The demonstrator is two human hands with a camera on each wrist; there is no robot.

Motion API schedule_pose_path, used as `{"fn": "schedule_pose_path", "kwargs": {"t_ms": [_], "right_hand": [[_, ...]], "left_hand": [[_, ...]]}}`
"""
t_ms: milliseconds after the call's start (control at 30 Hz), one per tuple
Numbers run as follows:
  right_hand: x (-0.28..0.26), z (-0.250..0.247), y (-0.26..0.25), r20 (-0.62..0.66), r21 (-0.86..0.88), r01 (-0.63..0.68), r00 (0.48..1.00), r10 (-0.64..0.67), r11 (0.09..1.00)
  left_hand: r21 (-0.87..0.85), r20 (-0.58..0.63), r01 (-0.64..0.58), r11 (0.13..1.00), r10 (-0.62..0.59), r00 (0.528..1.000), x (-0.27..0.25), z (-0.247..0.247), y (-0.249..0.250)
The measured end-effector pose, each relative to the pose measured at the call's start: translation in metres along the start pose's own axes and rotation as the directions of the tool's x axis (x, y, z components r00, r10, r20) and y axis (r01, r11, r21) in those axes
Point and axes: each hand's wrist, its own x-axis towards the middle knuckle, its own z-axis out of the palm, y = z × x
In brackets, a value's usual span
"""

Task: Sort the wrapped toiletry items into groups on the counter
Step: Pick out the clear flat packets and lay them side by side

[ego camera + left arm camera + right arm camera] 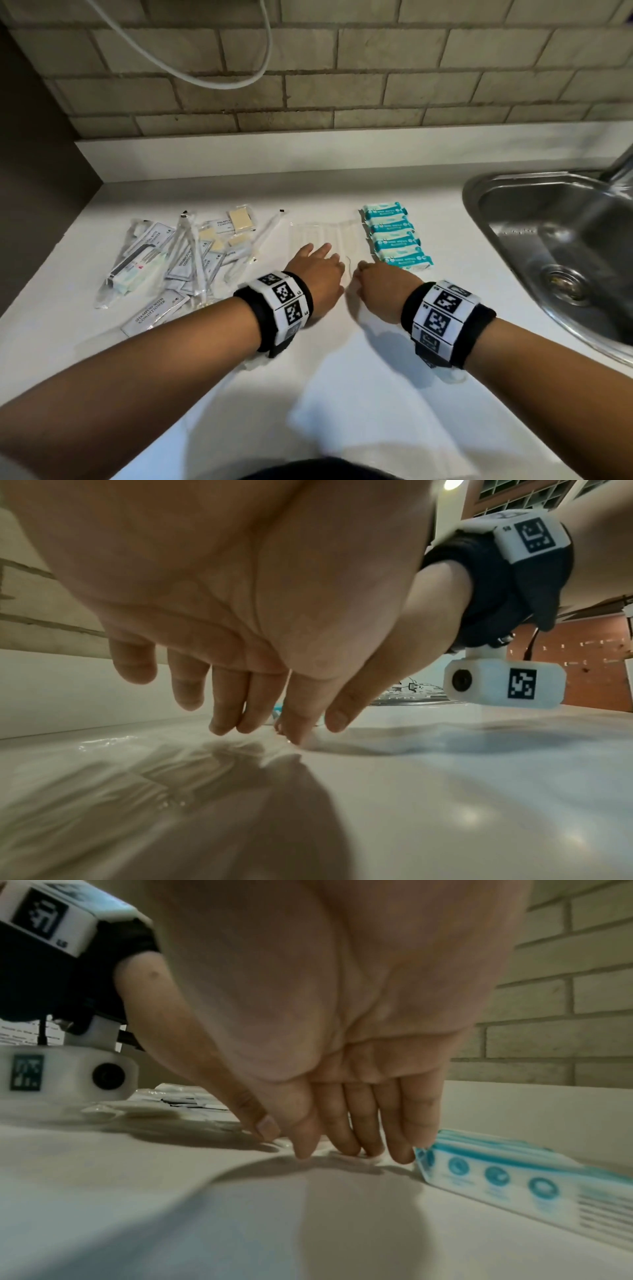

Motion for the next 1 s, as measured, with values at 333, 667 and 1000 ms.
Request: {"fn": "schedule_pose_path", "kwargs": {"t_ms": [333,667,1000], "right_hand": [[-0.004,-0.009,-0.01,-0.031,0.033,-0.007,0.999,0.008,0.999],[0.0,-0.012,-0.017,-0.025,0.09,-0.021,0.999,0.023,0.996],[-0.003,-0.014,-0.018,-0.029,0.105,-0.027,0.999,0.03,0.994]], "left_hand": [[-0.062,-0.175,0.03,0.998,-0.04,0.984,0.001,-0.002,-0.004],[-0.079,-0.2,0.066,0.995,-0.081,0.976,0.003,0.007,-0.012],[-0.12,-0.202,0.073,0.99,-0.096,0.975,0.007,0.011,-0.017]]}}
